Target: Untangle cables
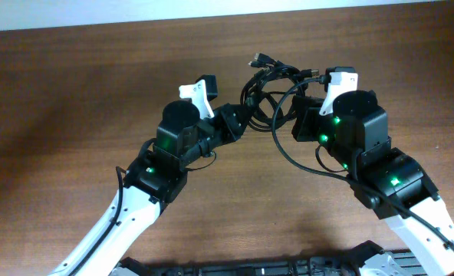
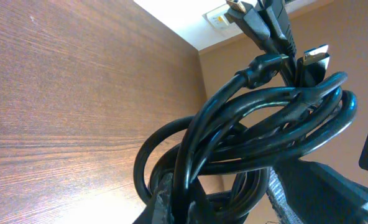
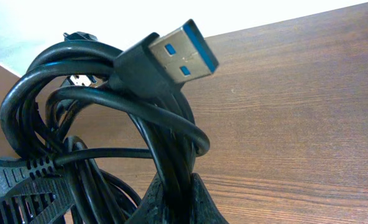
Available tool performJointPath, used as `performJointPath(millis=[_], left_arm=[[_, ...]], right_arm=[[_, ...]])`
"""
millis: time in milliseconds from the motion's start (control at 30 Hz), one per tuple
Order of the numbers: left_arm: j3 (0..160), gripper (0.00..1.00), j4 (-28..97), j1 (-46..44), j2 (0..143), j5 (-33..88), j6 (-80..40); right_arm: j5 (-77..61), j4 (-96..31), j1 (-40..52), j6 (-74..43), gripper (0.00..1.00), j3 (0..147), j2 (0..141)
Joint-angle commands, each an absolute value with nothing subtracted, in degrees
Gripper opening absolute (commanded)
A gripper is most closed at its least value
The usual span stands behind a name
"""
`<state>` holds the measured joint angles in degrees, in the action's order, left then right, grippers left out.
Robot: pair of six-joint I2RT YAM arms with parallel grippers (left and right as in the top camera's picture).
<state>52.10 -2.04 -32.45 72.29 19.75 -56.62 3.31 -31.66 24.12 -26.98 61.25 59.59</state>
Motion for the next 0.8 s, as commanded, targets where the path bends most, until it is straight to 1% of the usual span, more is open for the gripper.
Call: performJointPath(millis=[0,33,67,100,133,167,200,233,267,300,467,600,767], left_arm=[[52.9,0.0,-3.1,-32.6,72.4,16.2,-52.1],[52.9,0.0,-3.5,-32.6,72.4,16.0,-46.0],[52.9,0.0,-3.5,-32.6,72.4,16.0,-43.6],[52.9,0.0,-3.6,-32.6,72.4,16.0,-41.1],[52.9,0.0,-4.1,-32.6,72.4,16.0,-33.7],[52.9,0.0,-4.5,-32.6,72.4,16.1,-28.4],[52.9,0.0,-4.5,-32.6,72.4,16.0,-23.1],[52.9,0.0,-4.5,-32.6,72.4,16.0,-18.5],[52.9,0.0,-4.5,-32.6,72.4,16.0,-16.1],[52.9,0.0,-4.7,-32.6,72.4,16.0,-14.0],[52.9,0.0,-5.1,-32.6,72.4,16.1,-2.1],[52.9,0.0,-7.2,-32.5,72.3,16.0,0.2],[52.9,0.0,-15.6,-31.7,72.3,16.1,0.8]], right_arm=[[2.1,-31.9,24.7,-24.1,0.04,61.6,59.8],[2.1,-32.0,24.7,-24.0,0.11,61.6,59.8],[2.1,-32.0,24.7,-24.0,0.13,61.6,59.8],[2.1,-32.0,24.7,-24.0,0.19,61.6,59.8],[2.1,-32.1,24.7,-24.0,0.29,61.6,59.8],[2.1,-32.2,24.7,-24.0,0.41,61.6,59.8],[2.1,-32.2,24.7,-22.6,0.59,61.6,59.7],[2.1,-32.3,24.7,-21.2,0.69,61.6,59.6],[2.1,-32.5,24.7,-21.2,0.75,61.6,59.4],[2.1,-32.6,24.7,-21.2,0.78,61.6,59.2],[3.7,-33.9,24.7,-21.2,0.79,61.6,56.0],[3.7,-34.6,24.7,-21.2,0.79,61.6,52.1],[11.2,-35.6,24.7,-21.2,0.8,61.6,48.7]])
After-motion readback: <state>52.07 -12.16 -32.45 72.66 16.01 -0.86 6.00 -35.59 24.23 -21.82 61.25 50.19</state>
